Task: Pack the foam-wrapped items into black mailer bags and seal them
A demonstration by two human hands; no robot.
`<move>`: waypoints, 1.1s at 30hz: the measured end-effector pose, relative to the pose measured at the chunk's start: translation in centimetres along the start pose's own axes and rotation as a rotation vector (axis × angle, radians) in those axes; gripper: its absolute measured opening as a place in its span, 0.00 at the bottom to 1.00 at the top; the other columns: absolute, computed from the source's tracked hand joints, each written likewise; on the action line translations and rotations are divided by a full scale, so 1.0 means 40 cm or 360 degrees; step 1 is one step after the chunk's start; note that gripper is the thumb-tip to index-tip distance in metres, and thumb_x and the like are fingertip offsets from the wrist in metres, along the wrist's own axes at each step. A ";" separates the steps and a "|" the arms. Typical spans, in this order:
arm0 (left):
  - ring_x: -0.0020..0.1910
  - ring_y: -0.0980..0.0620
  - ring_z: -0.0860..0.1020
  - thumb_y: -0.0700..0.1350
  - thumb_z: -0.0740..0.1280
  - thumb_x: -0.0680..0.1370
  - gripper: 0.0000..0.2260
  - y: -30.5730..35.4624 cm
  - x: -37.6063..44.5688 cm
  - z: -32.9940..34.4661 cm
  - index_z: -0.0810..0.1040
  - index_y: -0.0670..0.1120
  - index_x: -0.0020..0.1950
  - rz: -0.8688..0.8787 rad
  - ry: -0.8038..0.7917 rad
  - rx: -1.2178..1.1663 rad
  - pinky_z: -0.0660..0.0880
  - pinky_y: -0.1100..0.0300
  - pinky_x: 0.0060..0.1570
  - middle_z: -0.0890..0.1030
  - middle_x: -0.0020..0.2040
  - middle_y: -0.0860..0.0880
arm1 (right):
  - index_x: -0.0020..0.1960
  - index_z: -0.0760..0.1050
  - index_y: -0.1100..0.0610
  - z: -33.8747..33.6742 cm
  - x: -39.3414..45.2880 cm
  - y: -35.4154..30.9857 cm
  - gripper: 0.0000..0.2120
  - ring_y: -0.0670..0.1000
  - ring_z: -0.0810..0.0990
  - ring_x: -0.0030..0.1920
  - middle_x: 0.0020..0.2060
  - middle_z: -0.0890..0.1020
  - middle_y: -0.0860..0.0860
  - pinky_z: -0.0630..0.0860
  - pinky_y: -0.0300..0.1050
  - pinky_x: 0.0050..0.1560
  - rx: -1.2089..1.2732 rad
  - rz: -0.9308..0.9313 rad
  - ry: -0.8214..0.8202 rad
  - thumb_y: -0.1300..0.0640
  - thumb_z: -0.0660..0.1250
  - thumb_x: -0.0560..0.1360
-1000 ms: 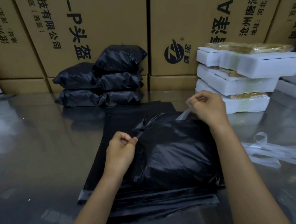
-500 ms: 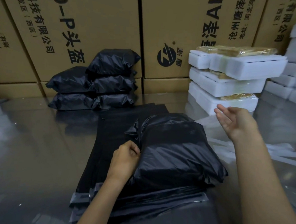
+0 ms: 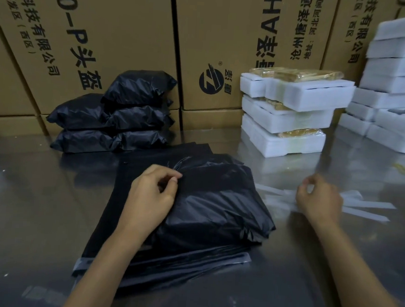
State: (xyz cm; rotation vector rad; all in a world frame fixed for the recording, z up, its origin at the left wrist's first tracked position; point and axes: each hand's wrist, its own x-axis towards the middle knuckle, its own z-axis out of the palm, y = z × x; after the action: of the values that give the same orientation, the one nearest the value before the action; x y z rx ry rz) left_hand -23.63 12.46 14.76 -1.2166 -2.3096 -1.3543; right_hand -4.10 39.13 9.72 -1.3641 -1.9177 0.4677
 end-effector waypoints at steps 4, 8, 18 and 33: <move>0.61 0.64 0.72 0.44 0.64 0.81 0.10 0.087 0.017 0.048 0.82 0.52 0.59 0.0251 -0.0286 0.0171 0.62 0.77 0.58 0.77 0.59 0.60 | 0.66 0.75 0.56 0.008 -0.031 -0.065 0.20 0.55 0.72 0.67 0.63 0.77 0.55 0.66 0.49 0.67 0.0188 -0.0477 0.0024 0.67 0.64 0.75; 0.75 0.61 0.60 0.49 0.60 0.84 0.17 0.127 0.039 0.115 0.72 0.52 0.73 0.0264 -0.0608 0.0280 0.52 0.69 0.70 0.68 0.75 0.58 | 0.80 0.58 0.47 0.047 -0.076 -0.130 0.38 0.28 0.67 0.62 0.71 0.65 0.41 0.66 0.27 0.63 0.0750 -0.0770 -0.0861 0.75 0.60 0.77; 0.79 0.61 0.46 0.58 0.48 0.84 0.19 0.116 0.046 0.187 0.63 0.64 0.75 0.0293 -0.0836 0.0525 0.41 0.52 0.77 0.54 0.80 0.61 | 0.44 0.81 0.55 0.088 -0.049 -0.126 0.07 0.55 0.83 0.46 0.42 0.85 0.54 0.79 0.54 0.52 0.0576 -0.0423 -0.0735 0.65 0.67 0.76; 0.75 0.52 0.57 0.59 0.53 0.82 0.15 0.155 0.065 0.196 0.78 0.63 0.61 0.0275 -0.0863 0.0739 0.49 0.46 0.73 0.59 0.77 0.56 | 0.52 0.84 0.60 -0.018 0.026 -0.042 0.10 0.62 0.81 0.53 0.47 0.86 0.58 0.74 0.49 0.54 0.0493 0.0311 0.0093 0.62 0.65 0.76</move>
State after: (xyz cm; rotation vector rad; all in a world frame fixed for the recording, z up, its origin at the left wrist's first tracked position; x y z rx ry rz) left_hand -19.00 21.65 15.69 -1.7050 -2.5618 -0.4122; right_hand -4.87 39.39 11.66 -1.3458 -1.5933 0.7768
